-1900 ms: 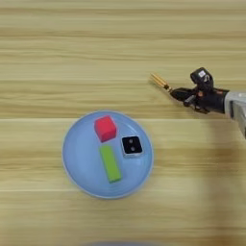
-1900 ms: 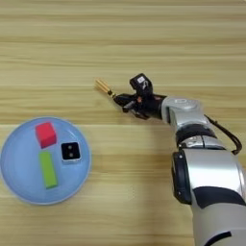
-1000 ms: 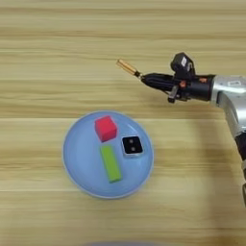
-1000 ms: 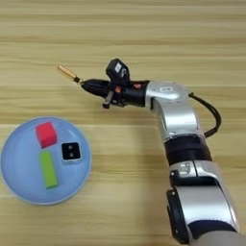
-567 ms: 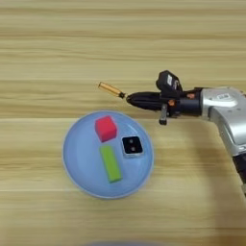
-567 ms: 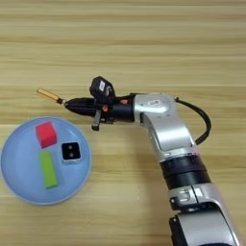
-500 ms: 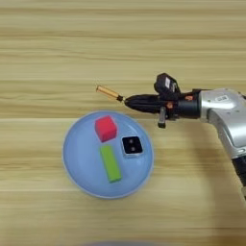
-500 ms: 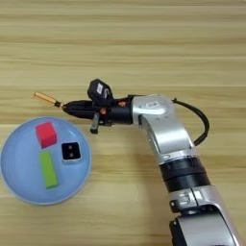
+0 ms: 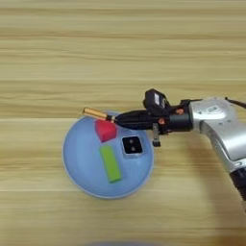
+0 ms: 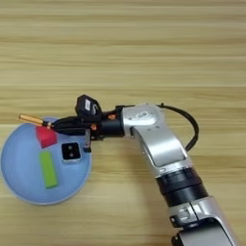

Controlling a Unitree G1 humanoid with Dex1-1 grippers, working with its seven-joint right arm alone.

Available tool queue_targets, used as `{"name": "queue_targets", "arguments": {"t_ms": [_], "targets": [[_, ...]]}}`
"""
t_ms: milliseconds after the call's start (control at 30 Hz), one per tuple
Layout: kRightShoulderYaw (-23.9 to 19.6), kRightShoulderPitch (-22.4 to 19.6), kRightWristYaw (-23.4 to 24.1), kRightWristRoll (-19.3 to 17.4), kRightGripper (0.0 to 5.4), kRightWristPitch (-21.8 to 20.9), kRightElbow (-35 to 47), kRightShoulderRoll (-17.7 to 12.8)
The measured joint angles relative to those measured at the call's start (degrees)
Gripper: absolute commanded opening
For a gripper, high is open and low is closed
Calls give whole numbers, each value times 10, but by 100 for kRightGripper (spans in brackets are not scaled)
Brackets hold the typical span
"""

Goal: Move the objects on the table

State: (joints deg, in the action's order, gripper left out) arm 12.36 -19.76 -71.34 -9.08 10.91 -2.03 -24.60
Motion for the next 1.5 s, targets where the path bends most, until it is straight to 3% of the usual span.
{"name": "queue_targets", "arguments": {"t_ms": [567,1433,1500], "targets": [[51,-26,-15,70,10,-114,-77,-4],[94,-21,11,123,10,-166,-114,5],[95,-22,13,125,39,-168,-115,7]]}}
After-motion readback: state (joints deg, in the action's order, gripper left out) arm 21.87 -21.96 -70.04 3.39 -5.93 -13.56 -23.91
